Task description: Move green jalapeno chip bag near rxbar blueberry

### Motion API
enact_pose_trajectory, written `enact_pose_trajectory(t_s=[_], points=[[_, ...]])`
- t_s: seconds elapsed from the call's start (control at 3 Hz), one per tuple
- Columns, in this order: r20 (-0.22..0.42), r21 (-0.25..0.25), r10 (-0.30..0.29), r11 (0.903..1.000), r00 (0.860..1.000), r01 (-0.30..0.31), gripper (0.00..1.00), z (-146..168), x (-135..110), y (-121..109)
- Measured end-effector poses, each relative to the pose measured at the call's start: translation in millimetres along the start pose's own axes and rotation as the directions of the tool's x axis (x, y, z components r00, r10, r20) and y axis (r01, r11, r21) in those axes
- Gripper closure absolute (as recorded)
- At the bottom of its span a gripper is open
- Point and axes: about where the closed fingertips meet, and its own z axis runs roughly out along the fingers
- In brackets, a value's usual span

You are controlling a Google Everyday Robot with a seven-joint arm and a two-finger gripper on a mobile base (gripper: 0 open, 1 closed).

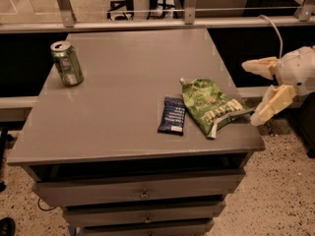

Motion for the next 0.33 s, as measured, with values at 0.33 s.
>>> enact_pose_trajectory(t_s=[0.33], points=[[0.021,0.167,0.010,0.9858,1.000,-0.014,0.00,-75.6,8.4,-23.0]])
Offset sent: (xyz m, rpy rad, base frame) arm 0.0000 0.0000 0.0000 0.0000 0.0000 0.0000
